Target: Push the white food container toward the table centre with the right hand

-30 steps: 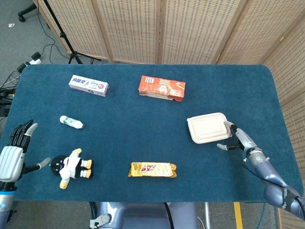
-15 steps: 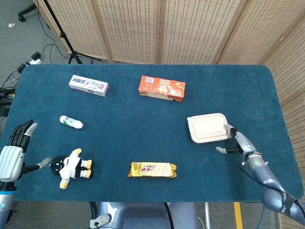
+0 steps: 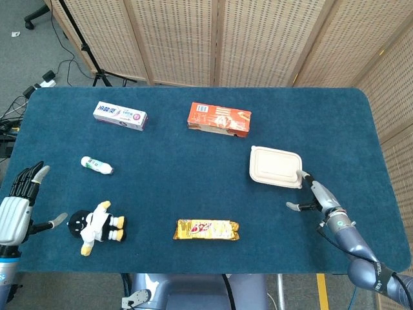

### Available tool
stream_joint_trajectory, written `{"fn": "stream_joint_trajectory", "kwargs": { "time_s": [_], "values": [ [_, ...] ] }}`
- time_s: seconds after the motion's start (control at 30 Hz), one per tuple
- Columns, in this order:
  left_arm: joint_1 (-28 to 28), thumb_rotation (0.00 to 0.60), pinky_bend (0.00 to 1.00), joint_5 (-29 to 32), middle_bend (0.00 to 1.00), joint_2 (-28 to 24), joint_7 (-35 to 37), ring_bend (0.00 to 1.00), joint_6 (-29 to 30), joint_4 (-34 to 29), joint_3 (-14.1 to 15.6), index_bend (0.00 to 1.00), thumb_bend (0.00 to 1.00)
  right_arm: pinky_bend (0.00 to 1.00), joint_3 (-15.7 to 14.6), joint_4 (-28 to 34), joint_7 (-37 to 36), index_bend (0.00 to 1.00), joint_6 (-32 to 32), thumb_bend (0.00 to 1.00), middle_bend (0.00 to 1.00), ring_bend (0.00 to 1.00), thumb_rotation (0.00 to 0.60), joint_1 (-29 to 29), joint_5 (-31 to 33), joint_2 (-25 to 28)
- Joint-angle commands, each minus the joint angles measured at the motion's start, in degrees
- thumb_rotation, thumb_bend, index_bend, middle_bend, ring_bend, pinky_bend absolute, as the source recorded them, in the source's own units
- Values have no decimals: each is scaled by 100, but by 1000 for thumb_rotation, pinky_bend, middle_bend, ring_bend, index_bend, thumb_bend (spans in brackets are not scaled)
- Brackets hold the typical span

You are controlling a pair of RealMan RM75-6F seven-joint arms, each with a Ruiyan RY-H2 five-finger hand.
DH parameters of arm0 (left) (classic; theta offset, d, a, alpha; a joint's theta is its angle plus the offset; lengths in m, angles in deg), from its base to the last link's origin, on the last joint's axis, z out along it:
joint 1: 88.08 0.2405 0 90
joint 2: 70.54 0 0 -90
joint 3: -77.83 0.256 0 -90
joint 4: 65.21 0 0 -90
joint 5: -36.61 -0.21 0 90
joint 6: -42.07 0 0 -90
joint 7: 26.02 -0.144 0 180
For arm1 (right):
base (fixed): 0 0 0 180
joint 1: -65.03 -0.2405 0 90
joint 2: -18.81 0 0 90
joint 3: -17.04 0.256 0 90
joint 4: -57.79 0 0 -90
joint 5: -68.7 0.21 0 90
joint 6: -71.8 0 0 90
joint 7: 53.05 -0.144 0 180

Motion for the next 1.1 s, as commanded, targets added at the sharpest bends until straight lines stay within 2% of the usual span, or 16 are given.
{"fn": "stream_joint_trajectory", "kwargs": {
  "time_s": [0.03,0.53,1.1],
  "values": [
    [0,600,28,-3,0,-1,-4,0,1,-4,1,0,101,42,7,48,42,21,-30,260,0,0,600,-10,34,23],
    [-9,600,28,17,0,0,-1,0,-26,-14,-1,0,100,42,-7,286,211,21,-89,260,0,0,600,-68,90,-7],
    [-9,600,28,4,0,9,-35,0,-34,-13,15,0,101,42,51,61,406,21,115,260,0,0,600,-401,302,-213]
  ]
}}
